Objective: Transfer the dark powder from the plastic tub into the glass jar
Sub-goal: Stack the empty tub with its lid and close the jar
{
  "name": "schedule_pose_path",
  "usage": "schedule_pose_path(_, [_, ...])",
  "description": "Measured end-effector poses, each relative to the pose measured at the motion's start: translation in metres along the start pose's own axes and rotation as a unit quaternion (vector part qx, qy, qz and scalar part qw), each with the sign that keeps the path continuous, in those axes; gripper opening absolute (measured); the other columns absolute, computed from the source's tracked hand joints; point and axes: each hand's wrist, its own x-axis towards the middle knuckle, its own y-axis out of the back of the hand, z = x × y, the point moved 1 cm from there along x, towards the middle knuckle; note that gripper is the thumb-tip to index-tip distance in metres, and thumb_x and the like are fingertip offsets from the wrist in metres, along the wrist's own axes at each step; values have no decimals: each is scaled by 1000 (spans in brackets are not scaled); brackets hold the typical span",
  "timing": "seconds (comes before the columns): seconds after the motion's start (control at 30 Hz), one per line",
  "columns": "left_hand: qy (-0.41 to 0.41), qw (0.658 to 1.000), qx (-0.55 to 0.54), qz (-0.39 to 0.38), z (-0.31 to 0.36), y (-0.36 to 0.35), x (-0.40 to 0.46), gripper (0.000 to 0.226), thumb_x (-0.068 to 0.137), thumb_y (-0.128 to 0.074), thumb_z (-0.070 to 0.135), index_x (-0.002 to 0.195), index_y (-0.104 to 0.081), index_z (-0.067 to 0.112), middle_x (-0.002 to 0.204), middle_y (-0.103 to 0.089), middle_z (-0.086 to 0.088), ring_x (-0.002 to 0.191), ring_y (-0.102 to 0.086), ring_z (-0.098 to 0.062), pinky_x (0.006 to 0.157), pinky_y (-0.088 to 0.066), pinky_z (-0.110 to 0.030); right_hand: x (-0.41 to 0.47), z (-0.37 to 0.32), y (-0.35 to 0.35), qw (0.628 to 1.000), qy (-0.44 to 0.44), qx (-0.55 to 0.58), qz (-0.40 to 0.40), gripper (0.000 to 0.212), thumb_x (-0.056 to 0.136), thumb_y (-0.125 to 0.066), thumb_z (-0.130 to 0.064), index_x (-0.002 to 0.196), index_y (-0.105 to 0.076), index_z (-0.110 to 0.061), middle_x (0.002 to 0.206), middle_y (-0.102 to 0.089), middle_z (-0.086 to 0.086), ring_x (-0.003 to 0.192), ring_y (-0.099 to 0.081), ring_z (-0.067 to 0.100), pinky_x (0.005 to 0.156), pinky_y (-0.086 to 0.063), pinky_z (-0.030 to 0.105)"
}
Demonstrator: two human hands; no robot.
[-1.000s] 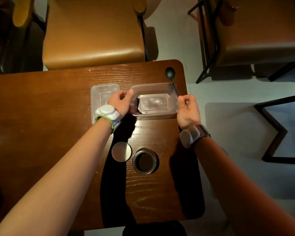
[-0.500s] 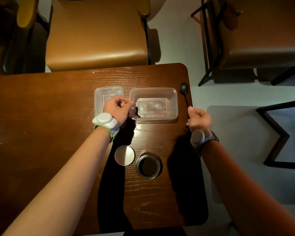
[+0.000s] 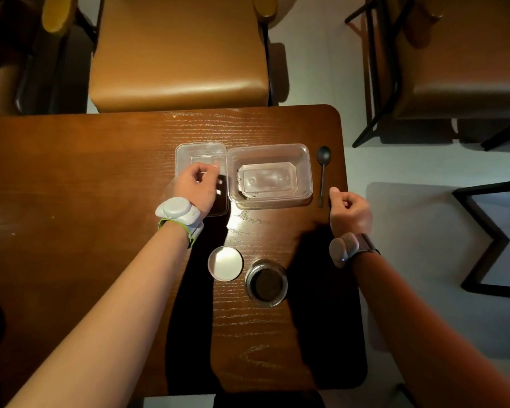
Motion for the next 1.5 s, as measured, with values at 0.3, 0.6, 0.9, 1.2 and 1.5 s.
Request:
schedule_pose_path(0.3, [76, 985, 104, 118, -35, 40, -27, 46, 86, -84, 30, 125, -66, 14, 122, -63, -11, 94, -60, -22, 98, -55, -43, -2, -156, -46, 964, 213, -107, -119, 21, 103, -53, -32, 116, -69, -27, 118, -60, -4, 96, -58, 5, 89, -46, 24])
schedule_pose_path(0.6, [91, 981, 162, 52, -52, 35, -33, 107, 66, -100, 23, 156, -43, 12, 145, -33, -13, 124, -55, -34, 112, -46, -41, -25, -200, -202, 696, 335, -568, -287, 48, 102, -46, -40, 145, -52, -20, 158, -39, 10, 144, -40, 36, 121, -3, 63])
schedule_pose_path(0.9, [-11, 989, 103, 106, -47, 49, -45, 75, 74, -95, 15, 133, -50, 19, 111, -68, 5, 90, -67, -16, 95, -56, -46, -31, -201, -197, 818, 314, -388, -285, 38, 104, -43, -38, 128, -62, -16, 140, -44, 9, 131, -47, 34, 112, -29, 52])
schedule_pose_path(1.2, [-286, 934, 117, 177, 37, 79, -61, 25, 91, -73, 4, 115, -74, 12, 112, -70, 0, 96, -65, -12, 80, -49, -9, -27, -237, -99, 957, 187, 114, -189, 49, 104, -39, -57, 85, -67, -23, 92, -64, 0, 83, -58, 16, 80, -46, 33])
schedule_pose_path(1.5, [-286, 953, 37, 93, 39, 7, -66, 32, 91, -72, -3, 116, -79, 16, 116, -74, -3, 107, -71, -2, 96, -59, -25, -4, -145, 20, 936, 2, 296, -190, 42, 90, -74, 3, 130, -64, -4, 104, -77, 18, 89, -79, 23, 83, -64, 32])
